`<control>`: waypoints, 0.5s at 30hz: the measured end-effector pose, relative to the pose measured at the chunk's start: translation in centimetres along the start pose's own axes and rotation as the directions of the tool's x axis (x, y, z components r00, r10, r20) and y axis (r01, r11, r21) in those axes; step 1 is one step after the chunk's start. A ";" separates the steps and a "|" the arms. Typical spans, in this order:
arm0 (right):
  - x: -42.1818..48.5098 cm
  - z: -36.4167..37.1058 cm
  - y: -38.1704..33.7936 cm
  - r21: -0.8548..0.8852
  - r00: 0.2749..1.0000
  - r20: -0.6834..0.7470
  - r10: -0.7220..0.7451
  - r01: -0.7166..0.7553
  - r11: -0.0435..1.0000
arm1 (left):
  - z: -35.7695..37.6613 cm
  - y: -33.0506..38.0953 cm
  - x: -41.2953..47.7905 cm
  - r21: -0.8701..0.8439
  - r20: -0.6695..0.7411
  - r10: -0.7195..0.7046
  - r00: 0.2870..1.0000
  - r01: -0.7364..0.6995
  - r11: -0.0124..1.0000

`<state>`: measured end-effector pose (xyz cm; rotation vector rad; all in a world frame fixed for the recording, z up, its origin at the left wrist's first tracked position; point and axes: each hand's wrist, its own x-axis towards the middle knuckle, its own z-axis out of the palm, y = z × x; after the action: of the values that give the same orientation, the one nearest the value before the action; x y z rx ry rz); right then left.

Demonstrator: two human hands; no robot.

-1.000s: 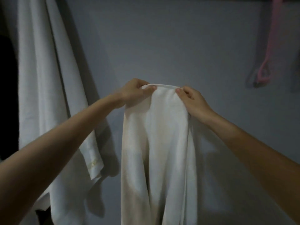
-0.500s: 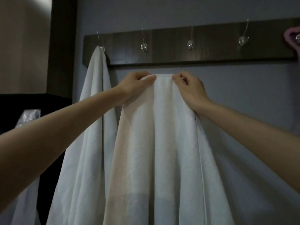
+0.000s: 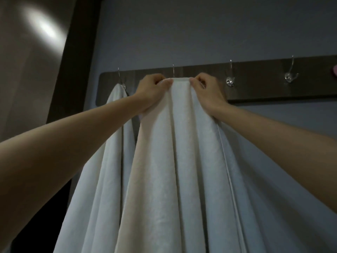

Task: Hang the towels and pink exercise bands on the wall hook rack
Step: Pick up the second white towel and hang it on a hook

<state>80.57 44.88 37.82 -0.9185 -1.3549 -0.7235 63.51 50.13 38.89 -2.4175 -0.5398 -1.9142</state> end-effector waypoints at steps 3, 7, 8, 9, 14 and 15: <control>1.5 1.3 1.1 -0.026 0.999 -0.041 -0.013 0.012 1.000 | 0.7 -1.6 2.1 0.009 0.003 0.023 1.000 -0.023 1.000; 3.1 3.1 2.7 -0.055 0.995 -0.093 -0.043 0.038 0.998 | 2.2 -4.3 4.5 -0.006 -0.002 0.032 0.999 -0.032 0.999; 3.4 3.5 3.0 -0.060 0.993 -0.104 -0.055 0.049 0.997 | 2.5 -5.0 5.0 0.002 -0.008 0.035 0.999 -0.035 0.999; 3.8 4.0 3.3 -0.061 0.992 -0.110 -0.066 0.060 0.996 | 2.9 -5.7 5.5 0.020 -0.020 0.043 0.999 -0.042 0.999; 6.1 6.4 4.7 -0.089 0.983 -0.137 -0.121 0.109 0.990 | 4.1 -8.3 8.1 0.071 -0.147 0.068 0.987 -0.058 0.996; 6.8 6.8 4.9 -0.109 0.978 -0.160 -0.136 0.120 0.987 | 4.2 -8.5 8.6 0.075 -0.172 0.073 0.982 -0.061 0.995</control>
<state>82.25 53.71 43.76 -0.8334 -1.2460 -0.9532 66.79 61.32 44.25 -2.1708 -0.5008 -2.0180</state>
